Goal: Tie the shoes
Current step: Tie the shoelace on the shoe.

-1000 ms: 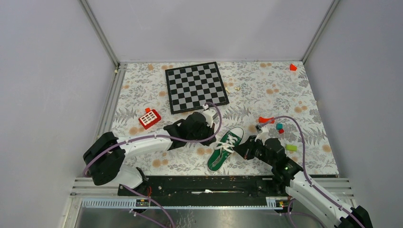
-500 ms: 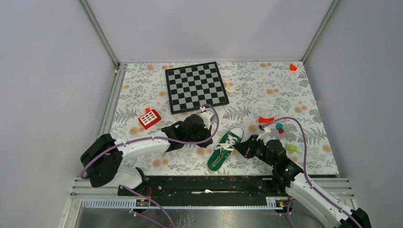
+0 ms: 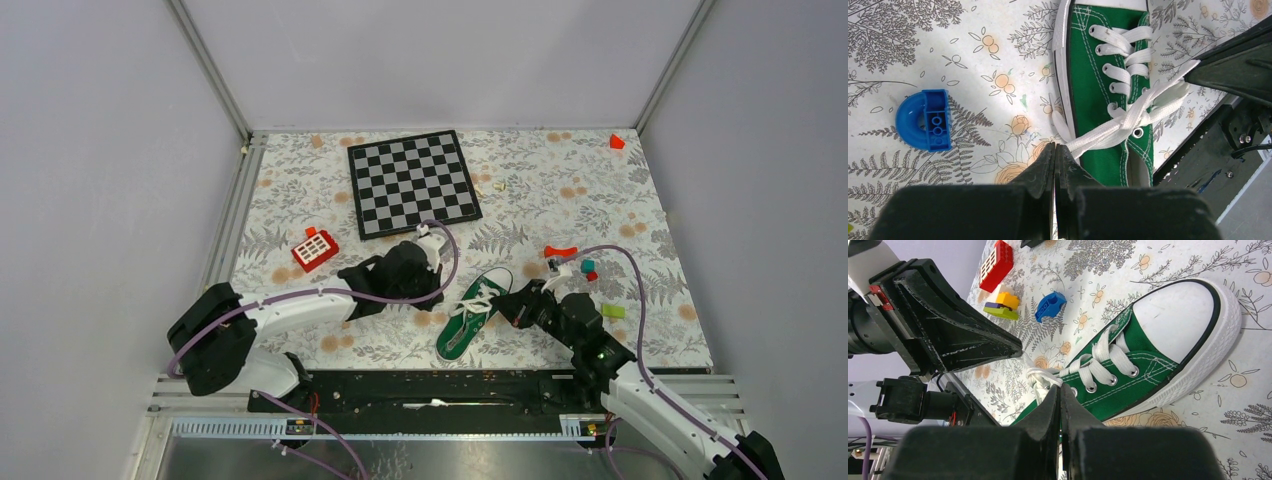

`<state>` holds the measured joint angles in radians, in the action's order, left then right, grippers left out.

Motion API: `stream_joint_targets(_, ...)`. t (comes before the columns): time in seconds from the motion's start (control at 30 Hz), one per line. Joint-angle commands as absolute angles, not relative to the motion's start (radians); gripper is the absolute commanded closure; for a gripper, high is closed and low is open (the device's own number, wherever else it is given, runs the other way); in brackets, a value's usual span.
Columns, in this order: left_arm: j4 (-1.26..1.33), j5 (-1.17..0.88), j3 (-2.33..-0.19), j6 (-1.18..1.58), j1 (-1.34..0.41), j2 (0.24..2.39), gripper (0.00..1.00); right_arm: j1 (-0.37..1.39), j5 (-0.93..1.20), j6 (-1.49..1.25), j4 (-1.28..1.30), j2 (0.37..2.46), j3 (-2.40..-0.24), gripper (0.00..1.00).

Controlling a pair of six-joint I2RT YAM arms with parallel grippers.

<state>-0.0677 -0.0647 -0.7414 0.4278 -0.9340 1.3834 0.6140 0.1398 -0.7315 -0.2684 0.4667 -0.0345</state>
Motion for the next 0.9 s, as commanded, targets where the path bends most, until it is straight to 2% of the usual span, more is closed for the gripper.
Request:
stream_joint_targets(0.0, -0.079, -0.015, -0.726, 0.434, -0.924, 1.348, 1.00, 0.621, 0.116, -0.745, -0.354, 0.483, -0.021, 1.00)
stream_joint_targets(0.47, -0.100, -0.003, -0.693, 0.448, -0.913, 1.308, 1.00, 0.621, 0.165, -0.749, -0.452, 0.609, -0.012, 1.00)
stream_joint_targets(0.87, -0.097, 0.005, -0.673, 0.453, -0.910, 1.266, 1.00, 0.621, 0.161, -0.742, -0.433, 0.587, -0.017, 1.00)
